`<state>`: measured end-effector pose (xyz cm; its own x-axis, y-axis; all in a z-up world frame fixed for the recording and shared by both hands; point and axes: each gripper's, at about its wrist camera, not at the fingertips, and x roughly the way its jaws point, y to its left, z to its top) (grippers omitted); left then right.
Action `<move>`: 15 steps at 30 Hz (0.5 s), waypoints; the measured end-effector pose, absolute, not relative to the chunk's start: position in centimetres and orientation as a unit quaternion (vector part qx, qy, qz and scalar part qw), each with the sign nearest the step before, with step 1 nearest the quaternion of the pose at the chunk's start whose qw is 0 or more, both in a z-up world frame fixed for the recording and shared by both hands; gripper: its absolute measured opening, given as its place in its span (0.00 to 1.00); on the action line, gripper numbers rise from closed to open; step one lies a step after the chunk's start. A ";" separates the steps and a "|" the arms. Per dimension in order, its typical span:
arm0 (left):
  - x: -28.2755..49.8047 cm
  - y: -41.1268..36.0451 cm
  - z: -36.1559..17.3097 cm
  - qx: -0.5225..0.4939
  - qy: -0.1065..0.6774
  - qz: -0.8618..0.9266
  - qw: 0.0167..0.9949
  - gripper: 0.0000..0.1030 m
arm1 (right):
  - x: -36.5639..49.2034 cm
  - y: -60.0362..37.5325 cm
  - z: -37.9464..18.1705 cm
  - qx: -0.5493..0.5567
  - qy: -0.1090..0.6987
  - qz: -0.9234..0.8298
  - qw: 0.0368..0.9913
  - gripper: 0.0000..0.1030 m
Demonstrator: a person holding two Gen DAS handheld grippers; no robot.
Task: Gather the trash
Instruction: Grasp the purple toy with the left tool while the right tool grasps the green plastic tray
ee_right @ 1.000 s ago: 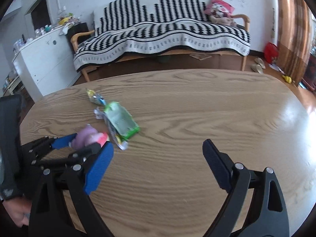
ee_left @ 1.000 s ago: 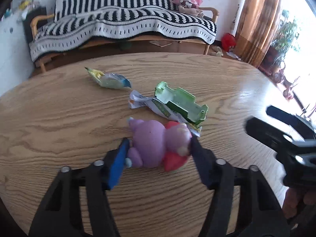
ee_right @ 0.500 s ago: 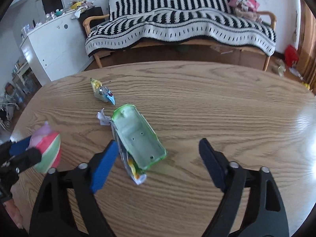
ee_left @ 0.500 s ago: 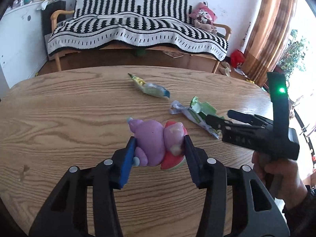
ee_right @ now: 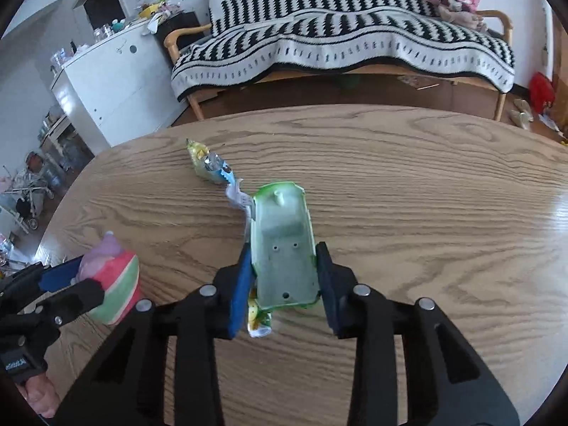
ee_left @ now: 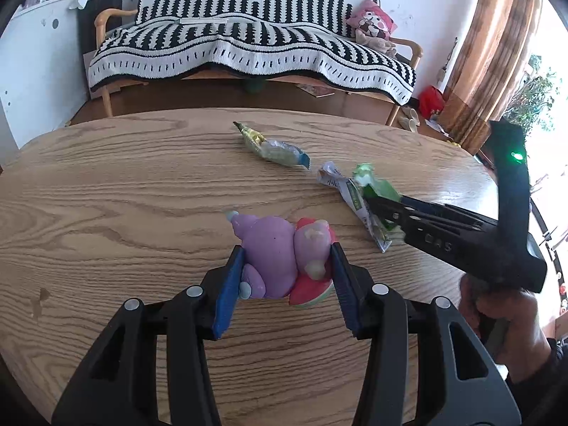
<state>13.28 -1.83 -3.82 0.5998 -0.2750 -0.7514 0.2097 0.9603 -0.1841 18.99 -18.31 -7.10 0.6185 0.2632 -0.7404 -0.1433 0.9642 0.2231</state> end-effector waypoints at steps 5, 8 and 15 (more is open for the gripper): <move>12.4 -3.4 -2.6 -0.031 0.416 -0.143 0.898 0.46 | 15.3 -21.3 -4.7 0.085 0.406 0.088 0.906 0.34; 11.4 -5.2 -1.8 -0.024 0.409 -0.153 0.899 0.46 | 12.3 -23.7 -3.1 0.086 0.400 0.070 0.910 0.34; 7.9 -12.1 0.4 -0.009 0.397 -0.207 0.894 0.46 | 2.3 -31.0 -0.7 0.077 0.387 0.000 0.919 0.34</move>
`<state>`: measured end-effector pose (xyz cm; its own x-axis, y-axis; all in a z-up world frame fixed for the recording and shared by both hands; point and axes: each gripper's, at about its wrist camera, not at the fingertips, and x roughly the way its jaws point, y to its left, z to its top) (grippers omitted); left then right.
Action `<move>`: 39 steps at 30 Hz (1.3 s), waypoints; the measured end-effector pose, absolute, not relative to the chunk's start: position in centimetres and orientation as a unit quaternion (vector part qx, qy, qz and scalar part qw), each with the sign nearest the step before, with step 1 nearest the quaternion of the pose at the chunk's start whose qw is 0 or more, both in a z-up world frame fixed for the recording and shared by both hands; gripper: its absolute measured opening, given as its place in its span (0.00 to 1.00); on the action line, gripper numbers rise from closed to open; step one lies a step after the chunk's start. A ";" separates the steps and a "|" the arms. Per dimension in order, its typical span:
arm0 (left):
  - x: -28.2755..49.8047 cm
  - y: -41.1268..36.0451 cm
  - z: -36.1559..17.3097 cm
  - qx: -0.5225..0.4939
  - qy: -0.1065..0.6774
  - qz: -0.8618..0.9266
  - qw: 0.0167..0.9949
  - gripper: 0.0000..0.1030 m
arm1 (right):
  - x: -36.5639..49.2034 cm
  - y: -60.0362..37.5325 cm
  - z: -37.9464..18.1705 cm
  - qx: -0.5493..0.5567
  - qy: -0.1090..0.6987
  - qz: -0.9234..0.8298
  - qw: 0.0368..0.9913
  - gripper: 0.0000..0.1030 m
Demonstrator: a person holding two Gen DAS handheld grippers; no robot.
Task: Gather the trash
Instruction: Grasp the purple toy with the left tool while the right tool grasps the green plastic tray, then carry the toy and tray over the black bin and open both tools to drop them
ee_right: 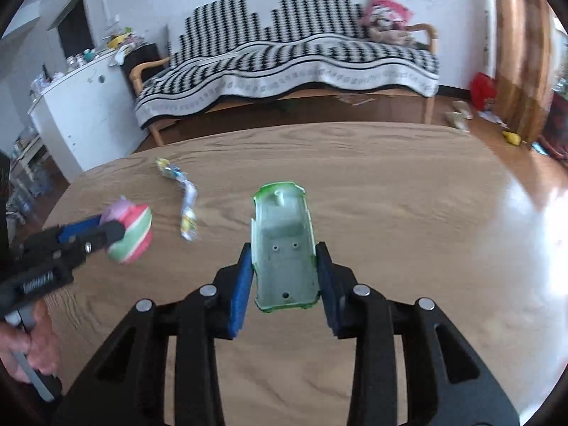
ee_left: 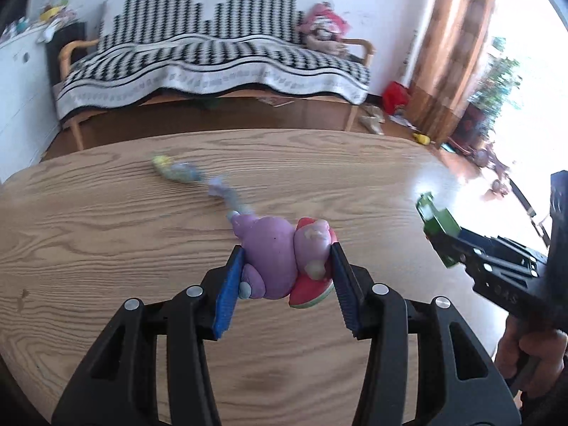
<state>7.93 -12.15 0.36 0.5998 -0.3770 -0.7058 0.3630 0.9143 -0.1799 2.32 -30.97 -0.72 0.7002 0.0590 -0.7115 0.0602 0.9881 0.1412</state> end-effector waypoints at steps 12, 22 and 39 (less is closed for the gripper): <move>-2.8 -31.6 0.9 0.068 0.375 -0.377 0.844 0.46 | -17.8 -49.3 -0.7 0.144 0.354 -0.191 0.904 0.34; -10.7 -43.8 -1.2 0.104 0.371 -0.487 0.784 0.46 | -28.5 -59.6 -5.7 0.223 0.391 -0.290 0.844 0.34; -13.2 -50.7 -4.9 0.145 0.389 -0.511 0.753 0.46 | -29.7 -63.4 -9.4 0.278 0.446 -0.294 0.798 0.35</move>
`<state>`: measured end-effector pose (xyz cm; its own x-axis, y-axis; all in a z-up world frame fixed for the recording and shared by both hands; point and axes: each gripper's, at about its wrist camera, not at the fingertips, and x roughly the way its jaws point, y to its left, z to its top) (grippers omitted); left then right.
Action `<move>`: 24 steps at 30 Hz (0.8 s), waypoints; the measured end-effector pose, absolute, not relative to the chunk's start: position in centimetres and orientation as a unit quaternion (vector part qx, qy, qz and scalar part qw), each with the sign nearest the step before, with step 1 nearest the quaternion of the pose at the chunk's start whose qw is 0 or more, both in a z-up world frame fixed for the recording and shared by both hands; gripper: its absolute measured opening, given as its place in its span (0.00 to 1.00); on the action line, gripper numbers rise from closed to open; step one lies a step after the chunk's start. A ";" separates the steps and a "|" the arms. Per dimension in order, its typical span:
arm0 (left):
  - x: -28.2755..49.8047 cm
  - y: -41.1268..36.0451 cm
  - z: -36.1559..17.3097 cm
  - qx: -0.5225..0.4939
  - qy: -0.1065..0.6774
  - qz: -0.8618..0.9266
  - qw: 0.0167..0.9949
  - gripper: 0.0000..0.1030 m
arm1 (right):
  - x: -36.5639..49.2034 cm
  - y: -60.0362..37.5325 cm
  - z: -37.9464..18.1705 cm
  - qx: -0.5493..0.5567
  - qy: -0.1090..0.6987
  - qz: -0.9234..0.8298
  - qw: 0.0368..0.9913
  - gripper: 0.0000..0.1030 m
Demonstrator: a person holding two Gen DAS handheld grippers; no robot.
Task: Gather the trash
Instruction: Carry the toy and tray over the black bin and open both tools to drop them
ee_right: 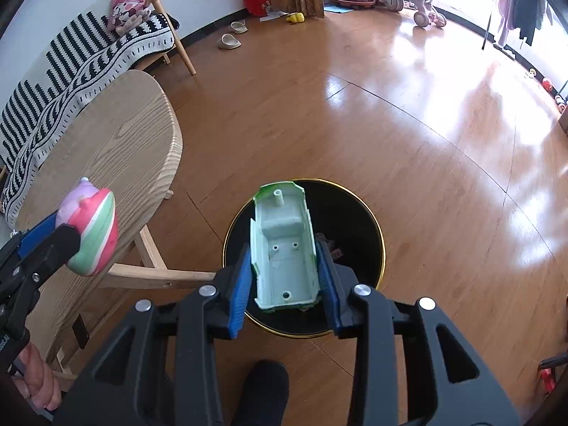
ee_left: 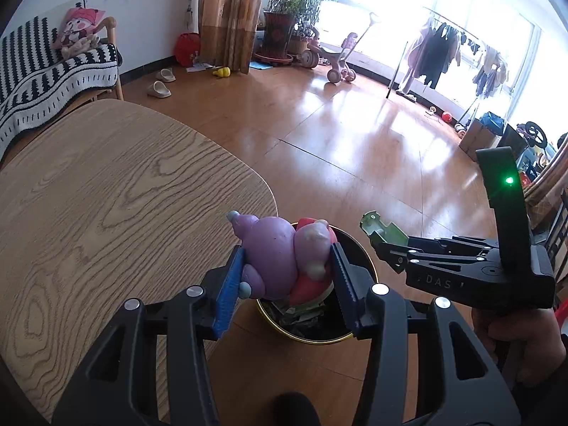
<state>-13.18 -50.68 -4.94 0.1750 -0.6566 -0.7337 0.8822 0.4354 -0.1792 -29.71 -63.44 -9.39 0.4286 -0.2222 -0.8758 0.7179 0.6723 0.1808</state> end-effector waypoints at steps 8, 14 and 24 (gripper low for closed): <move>-13.0 -52.0 -5.3 0.148 0.394 -0.513 0.749 0.46 | -29.3 -63.6 -9.6 0.279 0.445 -0.303 0.795 0.46; -13.0 -52.9 -5.9 0.150 0.398 -0.517 0.743 0.46 | -30.3 -64.1 -9.6 0.281 0.439 -0.322 0.790 0.60; -13.3 -54.6 -6.2 0.140 0.397 -0.532 0.735 0.57 | -32.2 -65.2 -9.4 0.294 0.417 -0.356 0.783 0.61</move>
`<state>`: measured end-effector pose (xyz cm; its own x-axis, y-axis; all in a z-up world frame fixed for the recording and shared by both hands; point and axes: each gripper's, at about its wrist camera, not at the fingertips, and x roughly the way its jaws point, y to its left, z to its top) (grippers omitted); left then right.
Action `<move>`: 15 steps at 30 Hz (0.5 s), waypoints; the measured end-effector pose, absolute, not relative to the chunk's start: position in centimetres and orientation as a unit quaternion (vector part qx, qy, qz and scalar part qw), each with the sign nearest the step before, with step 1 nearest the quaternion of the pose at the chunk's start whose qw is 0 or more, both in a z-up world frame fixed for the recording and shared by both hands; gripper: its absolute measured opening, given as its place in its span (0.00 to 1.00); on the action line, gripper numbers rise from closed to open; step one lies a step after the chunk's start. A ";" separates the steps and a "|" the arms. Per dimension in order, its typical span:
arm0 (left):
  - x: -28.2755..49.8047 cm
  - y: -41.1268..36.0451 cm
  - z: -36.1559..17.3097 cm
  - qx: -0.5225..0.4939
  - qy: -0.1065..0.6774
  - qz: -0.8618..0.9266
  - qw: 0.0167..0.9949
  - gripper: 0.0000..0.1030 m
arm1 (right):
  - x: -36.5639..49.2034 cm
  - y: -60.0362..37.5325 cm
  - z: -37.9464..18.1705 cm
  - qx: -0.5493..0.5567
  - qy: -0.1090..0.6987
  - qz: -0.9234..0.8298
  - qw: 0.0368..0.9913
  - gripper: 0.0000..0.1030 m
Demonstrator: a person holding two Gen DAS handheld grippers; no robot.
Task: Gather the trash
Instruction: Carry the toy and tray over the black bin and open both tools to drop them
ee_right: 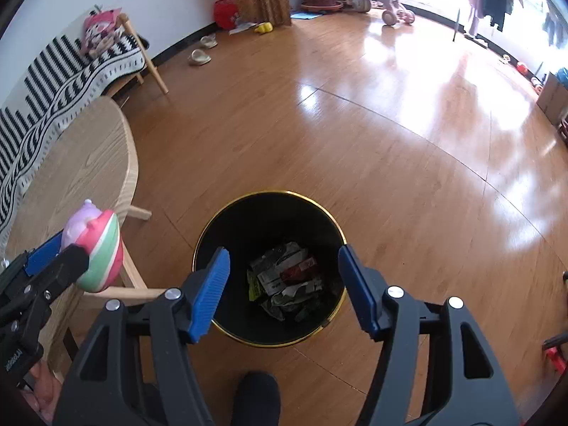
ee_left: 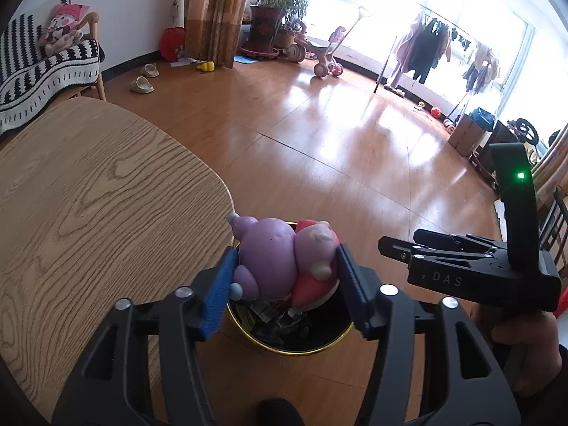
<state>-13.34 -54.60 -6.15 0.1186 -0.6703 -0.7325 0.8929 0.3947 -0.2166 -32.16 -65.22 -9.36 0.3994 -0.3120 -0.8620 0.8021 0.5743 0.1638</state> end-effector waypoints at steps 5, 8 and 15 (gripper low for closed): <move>-12.9 -54.8 -6.4 0.129 0.406 -0.531 0.732 0.61 | -32.9 -65.5 -9.5 0.294 0.415 -0.364 0.780 0.64; -12.7 -54.8 -6.4 0.127 0.404 -0.532 0.733 0.62 | -32.9 -65.4 -9.5 0.294 0.415 -0.369 0.778 0.64; -12.0 -54.5 -6.0 0.117 0.406 -0.530 0.735 0.62 | -32.4 -64.8 -9.3 0.288 0.417 -0.368 0.780 0.64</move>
<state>-11.97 -54.50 -6.00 0.1090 -0.6836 -0.7217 0.8741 0.4117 -0.2579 -32.40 -64.84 -9.35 0.3828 -0.3336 -0.8615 0.8133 0.5641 0.1429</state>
